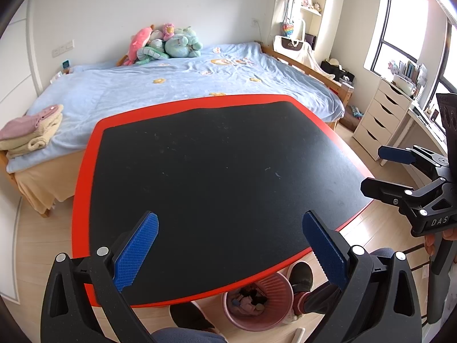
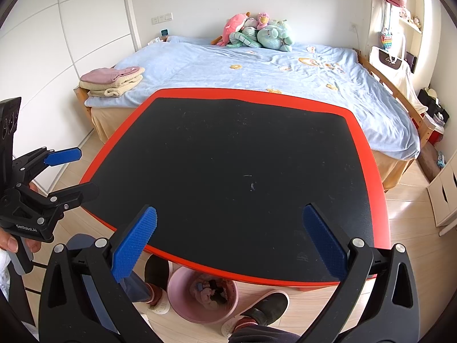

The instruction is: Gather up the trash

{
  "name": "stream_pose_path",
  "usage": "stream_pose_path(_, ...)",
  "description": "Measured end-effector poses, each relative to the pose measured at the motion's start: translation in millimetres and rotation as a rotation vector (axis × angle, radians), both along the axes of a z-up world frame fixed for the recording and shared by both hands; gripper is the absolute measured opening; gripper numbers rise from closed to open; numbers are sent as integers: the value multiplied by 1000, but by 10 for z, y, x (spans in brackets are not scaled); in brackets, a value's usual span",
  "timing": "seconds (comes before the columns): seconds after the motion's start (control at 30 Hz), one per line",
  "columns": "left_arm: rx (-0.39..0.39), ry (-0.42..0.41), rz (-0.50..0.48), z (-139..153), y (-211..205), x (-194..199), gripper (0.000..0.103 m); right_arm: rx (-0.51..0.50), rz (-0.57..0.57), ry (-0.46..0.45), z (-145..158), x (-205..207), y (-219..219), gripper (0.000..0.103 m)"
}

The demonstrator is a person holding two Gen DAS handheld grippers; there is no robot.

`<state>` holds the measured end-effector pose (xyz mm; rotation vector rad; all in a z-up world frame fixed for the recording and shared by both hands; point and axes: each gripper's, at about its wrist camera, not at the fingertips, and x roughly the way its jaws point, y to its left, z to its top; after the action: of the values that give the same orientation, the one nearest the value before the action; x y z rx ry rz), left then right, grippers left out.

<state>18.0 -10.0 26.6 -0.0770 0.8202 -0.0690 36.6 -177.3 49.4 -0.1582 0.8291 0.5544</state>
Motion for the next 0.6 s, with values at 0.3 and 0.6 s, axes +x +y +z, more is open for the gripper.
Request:
stream_pose_path(0.3,-1,6,0,-41,4,9,97,-3,1,3,-26,1,-42,100)
stream_pose_path(0.6,-2,17,5,-90,29,53,97,-11,4,13,-108,31,-65,100)
